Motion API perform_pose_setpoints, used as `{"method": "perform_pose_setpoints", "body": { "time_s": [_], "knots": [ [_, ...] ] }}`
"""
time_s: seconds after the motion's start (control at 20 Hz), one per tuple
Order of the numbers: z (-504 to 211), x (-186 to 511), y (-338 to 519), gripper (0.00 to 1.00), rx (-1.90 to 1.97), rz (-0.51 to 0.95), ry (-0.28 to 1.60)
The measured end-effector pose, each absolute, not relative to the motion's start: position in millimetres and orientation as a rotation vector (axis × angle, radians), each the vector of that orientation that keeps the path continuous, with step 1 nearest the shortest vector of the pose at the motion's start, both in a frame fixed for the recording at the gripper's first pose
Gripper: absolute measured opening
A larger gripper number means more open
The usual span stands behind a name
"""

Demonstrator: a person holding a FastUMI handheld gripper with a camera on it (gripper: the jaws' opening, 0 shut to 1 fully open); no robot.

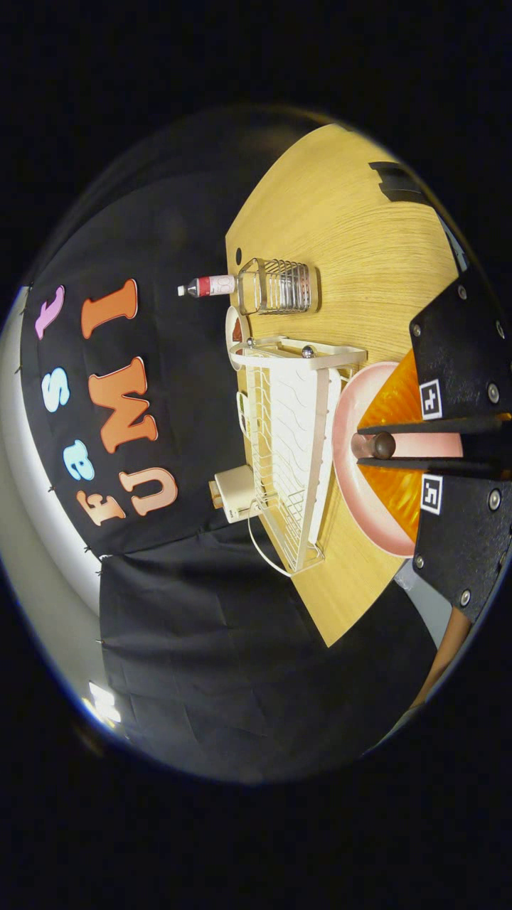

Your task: Take the plate from the dish rack, then take the spoon from the basket and place it into the plate.

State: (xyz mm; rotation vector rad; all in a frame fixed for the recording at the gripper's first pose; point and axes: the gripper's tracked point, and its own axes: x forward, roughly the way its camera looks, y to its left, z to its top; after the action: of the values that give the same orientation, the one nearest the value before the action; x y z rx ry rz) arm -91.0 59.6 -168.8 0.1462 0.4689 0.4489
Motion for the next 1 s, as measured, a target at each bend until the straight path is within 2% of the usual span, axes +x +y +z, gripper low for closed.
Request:
{"method": "perform_pose_setpoints", "body": {
  "time_s": [0.15,0.35,0.45,0.6,0.8,1.0],
  "knots": [
    [-172.5,-93.8,61.3,0.16,0.146,0.454,0.482],
    [-171.0,-87.1,52.9,0.25,0.105,0.414,0.479],
    [-154.0,-78.8,53.9,0.34,0.106,0.402,0.426],
    [-126.3,-62.6,47.0,0.58,0.106,0.355,0.337],
    [-91.0,-47.5,39.1,0.73,0.113,0.295,0.255],
    [-57.0,-39.7,29.0,0.83,0.086,0.223,0.161]
  ]
}}
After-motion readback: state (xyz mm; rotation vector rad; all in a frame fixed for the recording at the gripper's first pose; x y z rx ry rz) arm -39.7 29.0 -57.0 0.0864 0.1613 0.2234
